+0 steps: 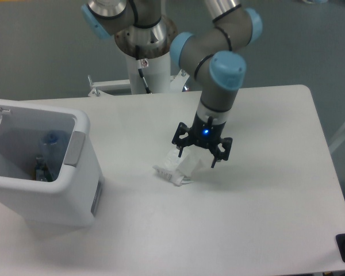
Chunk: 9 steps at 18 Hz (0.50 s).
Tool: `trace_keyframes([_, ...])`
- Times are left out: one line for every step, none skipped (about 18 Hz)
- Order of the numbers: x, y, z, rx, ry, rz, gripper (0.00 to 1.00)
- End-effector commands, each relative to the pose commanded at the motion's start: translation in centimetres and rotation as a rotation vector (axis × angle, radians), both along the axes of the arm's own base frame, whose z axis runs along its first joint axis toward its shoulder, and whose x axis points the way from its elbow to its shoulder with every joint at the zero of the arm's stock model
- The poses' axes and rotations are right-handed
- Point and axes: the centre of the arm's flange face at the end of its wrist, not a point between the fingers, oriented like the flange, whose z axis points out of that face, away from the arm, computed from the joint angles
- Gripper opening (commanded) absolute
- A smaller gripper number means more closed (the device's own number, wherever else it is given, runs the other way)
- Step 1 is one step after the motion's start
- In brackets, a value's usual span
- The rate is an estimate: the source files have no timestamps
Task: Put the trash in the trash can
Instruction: 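Move the open gripper back over the crumpled white paper, then lower the gripper and pinch the crumpled white paper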
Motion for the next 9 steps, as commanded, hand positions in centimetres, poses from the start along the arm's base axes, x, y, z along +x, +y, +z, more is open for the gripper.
trace_keyframes([0.18, 0.08, -0.16, -0.003, -0.004, -0.003, 0.85])
trace_keyframes([0.33, -0.12, -0.47, -0.007, -0.010, -0.002, 0.73])
trace_keyframes([0.57, -0.19, -0.72, -0.010, -0.015, -0.003, 0.62])
trace_keyframes([0.73, -0.20, -0.84, -0.012, -0.018, -0.006, 0.49])
trace_keyframes([0.78, -0.26, -0.84, -0.014, -0.018, -0.005, 0.33])
trace_keyframes([0.77, -0.27, -0.85, -0.016, -0.018, -0.003, 0.20])
trace_keyframes([0.90, -0.16, -0.85, -0.016, -0.018, -0.005, 0.07])
trace_keyframes([1.06, -0.02, -0.65, -0.017, -0.014, -0.004, 0.00])
trace_keyframes([0.97, 0.05, -0.24, -0.015, -0.012, -0.001, 0.00])
